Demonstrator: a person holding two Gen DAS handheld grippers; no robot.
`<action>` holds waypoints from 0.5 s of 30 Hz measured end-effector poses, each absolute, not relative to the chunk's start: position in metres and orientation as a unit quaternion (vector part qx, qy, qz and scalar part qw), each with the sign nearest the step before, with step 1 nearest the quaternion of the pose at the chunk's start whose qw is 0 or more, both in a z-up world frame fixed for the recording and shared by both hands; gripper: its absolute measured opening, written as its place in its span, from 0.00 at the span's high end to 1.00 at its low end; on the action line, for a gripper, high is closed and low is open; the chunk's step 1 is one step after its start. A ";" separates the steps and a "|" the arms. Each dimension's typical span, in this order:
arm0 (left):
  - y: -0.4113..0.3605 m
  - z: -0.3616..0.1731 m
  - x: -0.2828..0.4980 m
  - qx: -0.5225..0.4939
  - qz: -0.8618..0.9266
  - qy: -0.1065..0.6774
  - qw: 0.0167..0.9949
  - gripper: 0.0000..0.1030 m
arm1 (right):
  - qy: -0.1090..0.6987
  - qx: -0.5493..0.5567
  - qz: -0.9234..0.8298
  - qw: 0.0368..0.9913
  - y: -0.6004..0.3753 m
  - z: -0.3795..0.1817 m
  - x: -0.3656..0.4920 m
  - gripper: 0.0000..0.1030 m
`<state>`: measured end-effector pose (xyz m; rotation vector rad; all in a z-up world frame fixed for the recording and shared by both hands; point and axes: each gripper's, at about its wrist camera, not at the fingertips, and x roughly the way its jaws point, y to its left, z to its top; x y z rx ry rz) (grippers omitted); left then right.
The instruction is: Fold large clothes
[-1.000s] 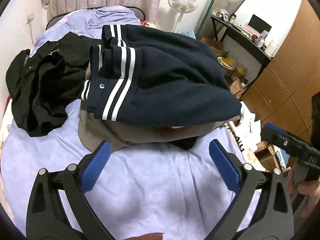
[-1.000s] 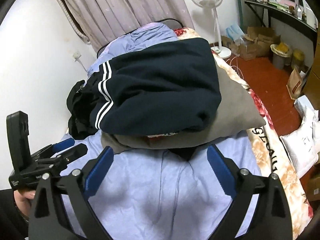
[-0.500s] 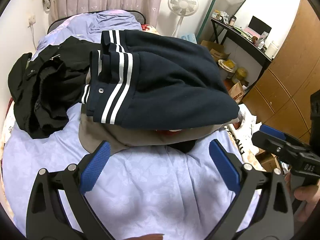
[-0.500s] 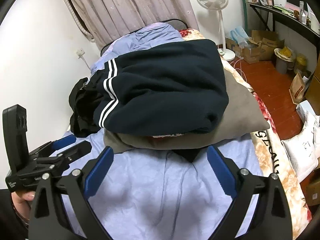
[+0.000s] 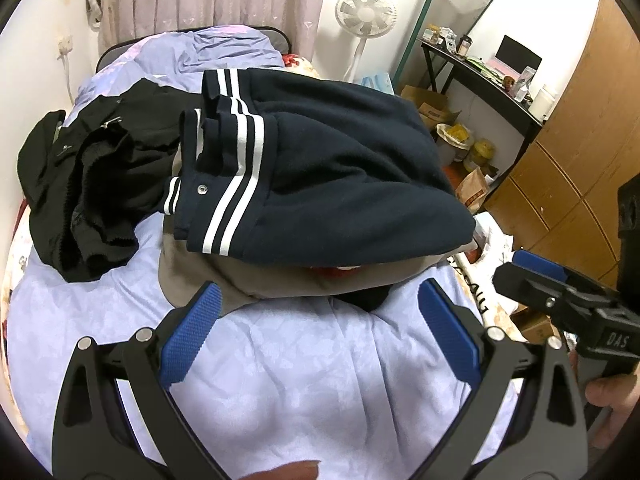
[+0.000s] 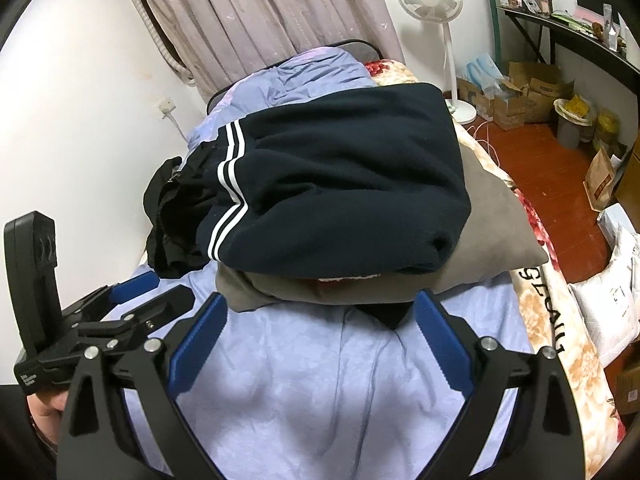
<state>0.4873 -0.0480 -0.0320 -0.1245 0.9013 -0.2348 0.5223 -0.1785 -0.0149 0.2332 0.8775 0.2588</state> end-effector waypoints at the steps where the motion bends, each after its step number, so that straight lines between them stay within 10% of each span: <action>1: -0.049 -0.031 0.487 -0.058 -0.113 0.433 0.892 0.06 | 0.423 0.114 0.124 0.890 -0.179 -0.015 0.522 0.10; 15: -0.052 -0.029 0.489 -0.065 -0.114 0.431 0.893 0.06 | 0.423 0.121 0.116 0.890 -0.182 -0.016 0.521 0.10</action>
